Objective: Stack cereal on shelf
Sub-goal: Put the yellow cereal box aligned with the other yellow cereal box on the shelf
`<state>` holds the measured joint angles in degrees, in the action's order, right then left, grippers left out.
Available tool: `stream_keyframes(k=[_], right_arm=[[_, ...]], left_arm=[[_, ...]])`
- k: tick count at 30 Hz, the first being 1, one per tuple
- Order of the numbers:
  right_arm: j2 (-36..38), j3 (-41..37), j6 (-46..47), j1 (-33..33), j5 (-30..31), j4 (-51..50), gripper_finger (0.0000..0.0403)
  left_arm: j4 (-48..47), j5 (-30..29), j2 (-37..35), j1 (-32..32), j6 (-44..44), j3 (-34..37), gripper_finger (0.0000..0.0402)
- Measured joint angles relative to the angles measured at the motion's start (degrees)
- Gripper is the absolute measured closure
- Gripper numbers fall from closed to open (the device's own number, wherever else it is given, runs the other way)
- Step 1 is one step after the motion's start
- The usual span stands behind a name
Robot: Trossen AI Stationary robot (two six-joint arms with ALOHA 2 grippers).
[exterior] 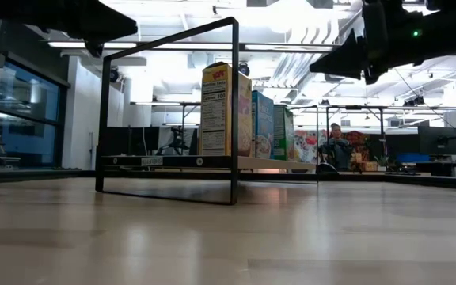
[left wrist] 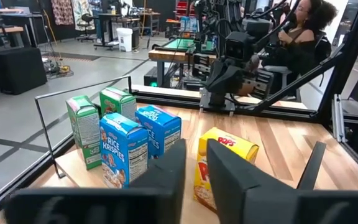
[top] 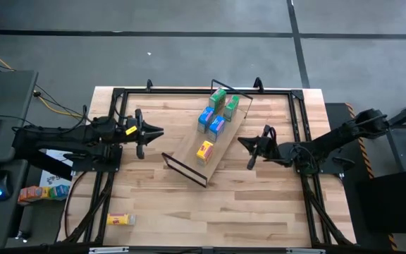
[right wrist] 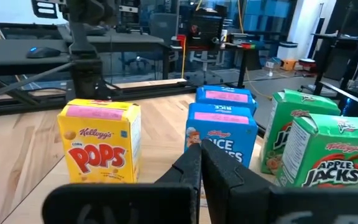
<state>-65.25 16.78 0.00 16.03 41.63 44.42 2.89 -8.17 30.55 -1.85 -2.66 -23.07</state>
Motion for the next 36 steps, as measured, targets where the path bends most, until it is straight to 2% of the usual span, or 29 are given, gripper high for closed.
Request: stream_keyframes(k=[5, 14, 20, 25, 29, 32, 36], right_arm=[[0.0, 0.0, 0.11, 0.0, -0.07, -0.08, 0.0402], [0.0, 0.0, 0.19, 0.0, -0.04, -0.46, 0.0402], [0.0, 0.0, 1.5, 0.0, 0.0, -0.71, 0.0402], [0.0, 0.02, 1.5, 0.0, 0.0, -1.36, 0.0402], [0.0, 0.02, 1.5, 0.0, 0.0, -1.48, 0.0402], [0.0, 0.02, 1.5, 0.0, 0.0, -1.76, 0.0402], [0.0, 0.04, 2.2, 0.0, 0.0, -2.48, 0.0402]], left_arm=[[-0.02, -0.12, -0.08, 0.0, 1.87, 0.0, 0.0287], [1.27, 1.93, -0.05, 0.0, -1.29, -0.02, 0.0173], [-0.06, 4.76, 0.0, 0.0, -0.66, -0.96, 0.0117], [-4.46, 6.76, 1.27, 0.03, 0.89, -5.69, 0.0098], [-8.23, 10.81, 4.65, 1.54, 1.25, -11.19, 0.0096], [-11.33, 13.42, 8.85, 5.41, 2.14, -14.9, 0.0096], [-18.89, 13.97, 14.59, 12.96, 7.24, -18.79, 0.0096]])
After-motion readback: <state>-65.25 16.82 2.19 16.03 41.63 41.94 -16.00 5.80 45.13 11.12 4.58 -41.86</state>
